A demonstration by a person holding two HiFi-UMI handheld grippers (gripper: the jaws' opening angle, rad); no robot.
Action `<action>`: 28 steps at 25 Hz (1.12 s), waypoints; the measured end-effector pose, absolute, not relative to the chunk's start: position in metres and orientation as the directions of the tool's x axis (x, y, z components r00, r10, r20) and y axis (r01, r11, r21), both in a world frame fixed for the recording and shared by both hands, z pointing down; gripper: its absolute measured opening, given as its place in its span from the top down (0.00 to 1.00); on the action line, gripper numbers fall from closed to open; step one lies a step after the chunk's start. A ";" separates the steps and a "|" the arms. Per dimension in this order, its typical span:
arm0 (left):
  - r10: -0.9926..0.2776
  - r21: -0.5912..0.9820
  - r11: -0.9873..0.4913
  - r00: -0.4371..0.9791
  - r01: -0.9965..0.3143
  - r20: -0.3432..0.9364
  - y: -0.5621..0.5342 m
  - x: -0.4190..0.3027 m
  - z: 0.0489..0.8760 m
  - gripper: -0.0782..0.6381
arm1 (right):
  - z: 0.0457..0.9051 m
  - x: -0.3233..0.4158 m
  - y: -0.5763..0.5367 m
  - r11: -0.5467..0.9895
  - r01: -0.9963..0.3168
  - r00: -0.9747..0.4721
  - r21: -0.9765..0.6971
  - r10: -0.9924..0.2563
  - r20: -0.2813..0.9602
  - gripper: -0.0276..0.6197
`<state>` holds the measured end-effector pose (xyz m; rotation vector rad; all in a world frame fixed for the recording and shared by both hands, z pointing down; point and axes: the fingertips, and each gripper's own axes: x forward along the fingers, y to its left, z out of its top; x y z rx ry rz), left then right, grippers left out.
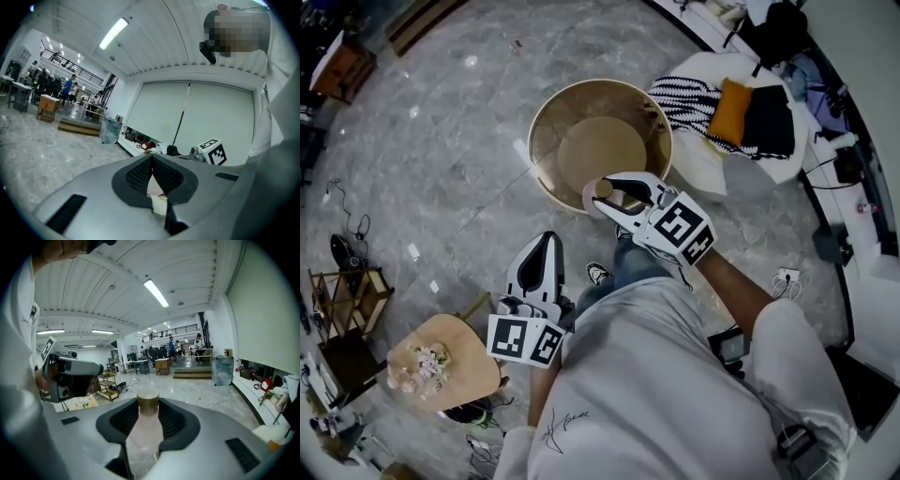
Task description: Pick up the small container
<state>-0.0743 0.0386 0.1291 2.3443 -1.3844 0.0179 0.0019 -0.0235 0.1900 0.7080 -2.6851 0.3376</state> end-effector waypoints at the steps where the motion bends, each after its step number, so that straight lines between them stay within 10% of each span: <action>1: -0.834 0.345 -0.422 0.508 -0.839 0.216 0.041 -0.075 0.128 0.87 | 0.188 0.004 -0.020 0.844 -0.518 -0.814 -0.138 -0.437 0.384 0.74; 28: -0.825 0.315 -0.482 0.544 -0.818 0.152 0.083 -0.087 0.111 0.87 | 0.145 0.017 0.054 0.824 -0.558 -0.791 -0.099 -0.492 0.365 0.74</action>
